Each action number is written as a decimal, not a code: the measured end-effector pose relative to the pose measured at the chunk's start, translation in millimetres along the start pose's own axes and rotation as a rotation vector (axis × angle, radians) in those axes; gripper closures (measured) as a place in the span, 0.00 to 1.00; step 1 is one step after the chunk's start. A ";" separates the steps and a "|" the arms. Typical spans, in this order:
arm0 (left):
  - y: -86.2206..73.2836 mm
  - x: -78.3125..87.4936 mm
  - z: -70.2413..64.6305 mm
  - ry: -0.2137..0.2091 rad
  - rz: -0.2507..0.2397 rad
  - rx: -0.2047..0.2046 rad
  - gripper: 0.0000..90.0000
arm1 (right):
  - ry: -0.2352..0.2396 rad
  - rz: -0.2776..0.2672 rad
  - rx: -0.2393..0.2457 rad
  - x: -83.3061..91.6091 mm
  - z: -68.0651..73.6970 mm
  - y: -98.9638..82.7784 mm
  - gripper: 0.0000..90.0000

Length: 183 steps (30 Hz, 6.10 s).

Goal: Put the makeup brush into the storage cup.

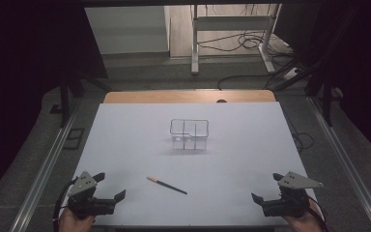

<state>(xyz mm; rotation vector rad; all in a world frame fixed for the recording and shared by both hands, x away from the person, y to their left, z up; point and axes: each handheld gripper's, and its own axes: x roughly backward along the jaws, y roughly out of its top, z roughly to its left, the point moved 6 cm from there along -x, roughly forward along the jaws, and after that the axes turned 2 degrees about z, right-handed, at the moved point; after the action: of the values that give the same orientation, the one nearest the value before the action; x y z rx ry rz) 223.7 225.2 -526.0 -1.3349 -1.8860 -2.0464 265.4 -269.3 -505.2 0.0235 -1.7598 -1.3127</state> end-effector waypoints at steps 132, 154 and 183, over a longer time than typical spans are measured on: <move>86.4 -122.8 -64.6 -0.238 0.301 -0.374 0.11 | 0.018 0.084 0.037 -10.9 6.3 -6.6 0.00; 72.9 -137.5 -71.1 -0.253 0.426 -0.488 0.26 | 0.016 0.090 0.037 -11.0 6.4 -7.1 0.00; 55.1 -144.8 -73.5 -0.309 0.508 -0.516 0.53 | 0.018 0.092 0.044 -11.2 7.4 -7.4 0.00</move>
<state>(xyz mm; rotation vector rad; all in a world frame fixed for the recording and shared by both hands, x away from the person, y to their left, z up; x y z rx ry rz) 305.6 78.9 -561.7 -2.0790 -0.9318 -2.1950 263.6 -261.3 -518.2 -0.0211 -1.7539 -1.2038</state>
